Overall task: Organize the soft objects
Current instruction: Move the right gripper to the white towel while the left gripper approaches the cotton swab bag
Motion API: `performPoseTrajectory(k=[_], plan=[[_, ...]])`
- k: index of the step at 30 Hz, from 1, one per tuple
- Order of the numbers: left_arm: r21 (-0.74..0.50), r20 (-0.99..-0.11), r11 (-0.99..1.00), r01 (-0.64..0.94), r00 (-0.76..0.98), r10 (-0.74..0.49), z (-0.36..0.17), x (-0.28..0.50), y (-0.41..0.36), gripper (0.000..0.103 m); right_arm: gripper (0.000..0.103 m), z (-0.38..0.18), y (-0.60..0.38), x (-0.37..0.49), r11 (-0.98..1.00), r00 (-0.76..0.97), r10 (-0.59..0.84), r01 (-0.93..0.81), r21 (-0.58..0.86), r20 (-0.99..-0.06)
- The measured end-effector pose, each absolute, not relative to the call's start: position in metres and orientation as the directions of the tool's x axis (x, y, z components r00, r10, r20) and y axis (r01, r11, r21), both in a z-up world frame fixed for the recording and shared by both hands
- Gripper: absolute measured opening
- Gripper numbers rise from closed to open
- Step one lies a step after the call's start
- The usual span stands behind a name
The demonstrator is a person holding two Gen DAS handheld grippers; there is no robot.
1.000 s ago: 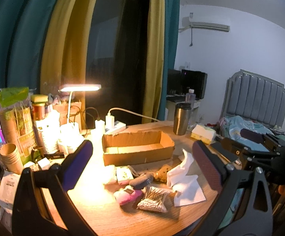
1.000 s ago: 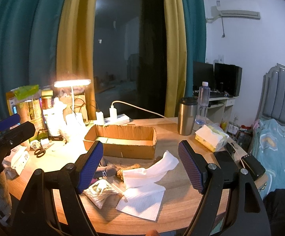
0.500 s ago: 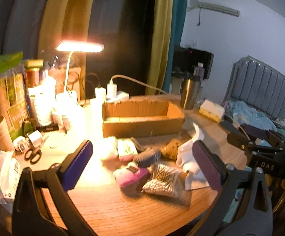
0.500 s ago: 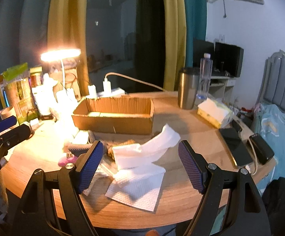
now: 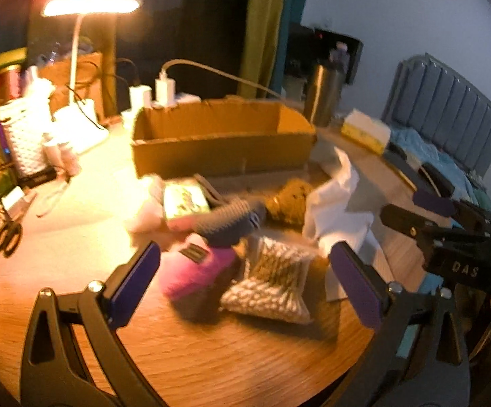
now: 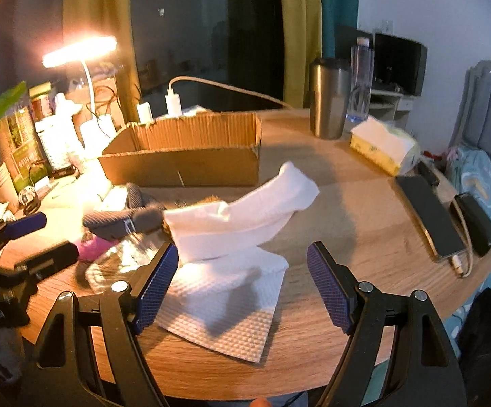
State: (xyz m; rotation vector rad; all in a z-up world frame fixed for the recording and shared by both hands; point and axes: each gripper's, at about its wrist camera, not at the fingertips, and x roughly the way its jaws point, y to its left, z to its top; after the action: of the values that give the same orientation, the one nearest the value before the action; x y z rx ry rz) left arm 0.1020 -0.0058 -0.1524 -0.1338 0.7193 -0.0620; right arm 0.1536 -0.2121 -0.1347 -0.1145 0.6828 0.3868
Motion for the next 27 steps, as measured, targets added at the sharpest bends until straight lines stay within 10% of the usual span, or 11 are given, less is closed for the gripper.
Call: performPoseTrajectory(k=[14, 27], plan=[[-0.088, -0.768, 0.994, 0.063, 0.631, -0.108, -0.192, 0.134, -0.042, 0.064, 0.081, -0.174, -0.225, 0.177, 0.897, 0.611, 0.368, -0.432, 0.093, -0.701], [-0.088, -0.783, 0.993, 0.077, 0.611, -0.117, -0.202, 0.137, -0.044, 0.050, 0.069, -0.199, -0.209, 0.186, 0.885, 0.577, 0.346, -0.463, 0.052, -0.740]])
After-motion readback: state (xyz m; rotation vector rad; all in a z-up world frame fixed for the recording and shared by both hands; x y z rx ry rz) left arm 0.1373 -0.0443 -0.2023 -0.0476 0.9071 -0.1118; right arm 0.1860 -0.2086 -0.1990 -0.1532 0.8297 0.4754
